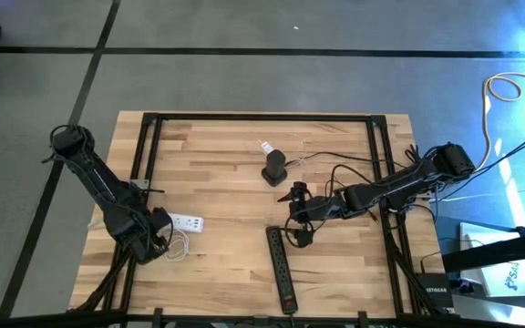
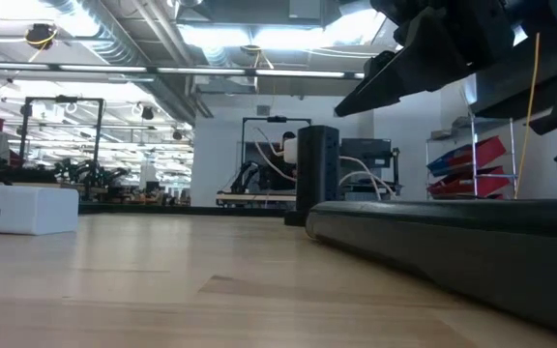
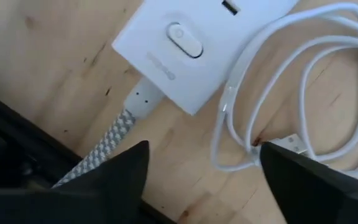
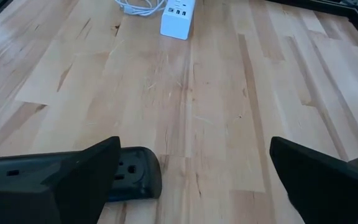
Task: Insert USB
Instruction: Insert the white USB cable into the white outlet extension
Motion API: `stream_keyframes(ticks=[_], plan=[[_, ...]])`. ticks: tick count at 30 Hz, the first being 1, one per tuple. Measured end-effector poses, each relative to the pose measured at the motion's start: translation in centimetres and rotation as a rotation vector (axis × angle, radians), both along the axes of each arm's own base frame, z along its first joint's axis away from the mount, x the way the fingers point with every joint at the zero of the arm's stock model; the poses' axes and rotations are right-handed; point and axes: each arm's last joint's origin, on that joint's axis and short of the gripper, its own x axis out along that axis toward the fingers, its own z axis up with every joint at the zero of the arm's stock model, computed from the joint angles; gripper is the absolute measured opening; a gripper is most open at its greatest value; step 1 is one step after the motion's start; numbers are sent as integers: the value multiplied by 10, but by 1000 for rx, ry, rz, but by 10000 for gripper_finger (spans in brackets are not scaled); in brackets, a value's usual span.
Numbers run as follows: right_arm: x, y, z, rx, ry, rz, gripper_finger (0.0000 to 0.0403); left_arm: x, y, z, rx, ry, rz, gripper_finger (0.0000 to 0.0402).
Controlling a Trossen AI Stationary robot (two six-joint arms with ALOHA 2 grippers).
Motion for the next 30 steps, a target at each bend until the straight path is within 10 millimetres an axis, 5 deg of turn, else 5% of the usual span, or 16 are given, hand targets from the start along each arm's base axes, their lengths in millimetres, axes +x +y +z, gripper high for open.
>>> stream_keyframes(ticks=[11, 30], plan=[[0, 0, 0, -3, 0, 2, 395, 1, 1, 0, 25, -31, -13, 108], [0, 0, 0, -9, -2, -6, 395, 3, 0, 1, 39, -66, -51, 3]])
